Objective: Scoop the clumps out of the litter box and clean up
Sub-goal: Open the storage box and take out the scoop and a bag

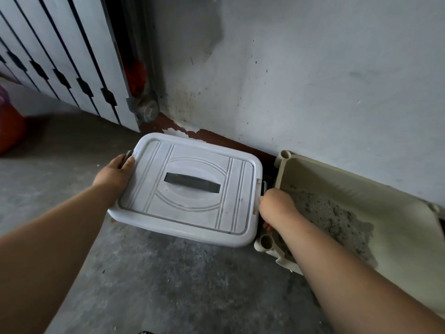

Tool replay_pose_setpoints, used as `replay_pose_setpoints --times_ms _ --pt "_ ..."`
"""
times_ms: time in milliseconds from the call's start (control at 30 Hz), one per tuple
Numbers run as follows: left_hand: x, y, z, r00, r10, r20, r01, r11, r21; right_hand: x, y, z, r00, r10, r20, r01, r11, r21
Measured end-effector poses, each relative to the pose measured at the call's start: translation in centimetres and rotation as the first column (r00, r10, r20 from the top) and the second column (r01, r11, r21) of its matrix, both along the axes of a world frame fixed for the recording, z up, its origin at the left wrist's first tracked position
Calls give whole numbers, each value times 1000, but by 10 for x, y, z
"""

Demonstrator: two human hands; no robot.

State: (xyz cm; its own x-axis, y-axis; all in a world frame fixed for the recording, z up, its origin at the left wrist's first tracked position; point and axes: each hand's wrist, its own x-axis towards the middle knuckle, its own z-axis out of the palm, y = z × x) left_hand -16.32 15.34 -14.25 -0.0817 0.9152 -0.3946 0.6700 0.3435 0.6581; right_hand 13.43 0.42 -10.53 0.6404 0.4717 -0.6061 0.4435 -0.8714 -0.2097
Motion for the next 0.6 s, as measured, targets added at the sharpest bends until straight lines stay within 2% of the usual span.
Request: replay_pose_setpoints --times_ms 67,167,233,367,500,600 --pt "3 2 0 999 -34 -20 33 999 -4 1 -4 0 1000 -7 -1 7 1000 4" --pt "10 3 1 997 -70 -37 70 998 -3 1 -9 5 991 -132 -19 130 987 -94" --pt "17 2 1 995 -92 -34 92 996 -12 4 -13 6 991 -130 -9 129 986 -110" --pt "28 1 0 995 -101 -4 101 995 10 18 -25 2 998 -9 62 10 1000 -5" --pt "28 0 2 999 -32 38 32 999 -11 27 -26 -5 996 -35 80 31 998 62" --pt "17 -1 2 992 85 91 -81 996 -47 33 -28 -3 955 148 257 -169 984 61"
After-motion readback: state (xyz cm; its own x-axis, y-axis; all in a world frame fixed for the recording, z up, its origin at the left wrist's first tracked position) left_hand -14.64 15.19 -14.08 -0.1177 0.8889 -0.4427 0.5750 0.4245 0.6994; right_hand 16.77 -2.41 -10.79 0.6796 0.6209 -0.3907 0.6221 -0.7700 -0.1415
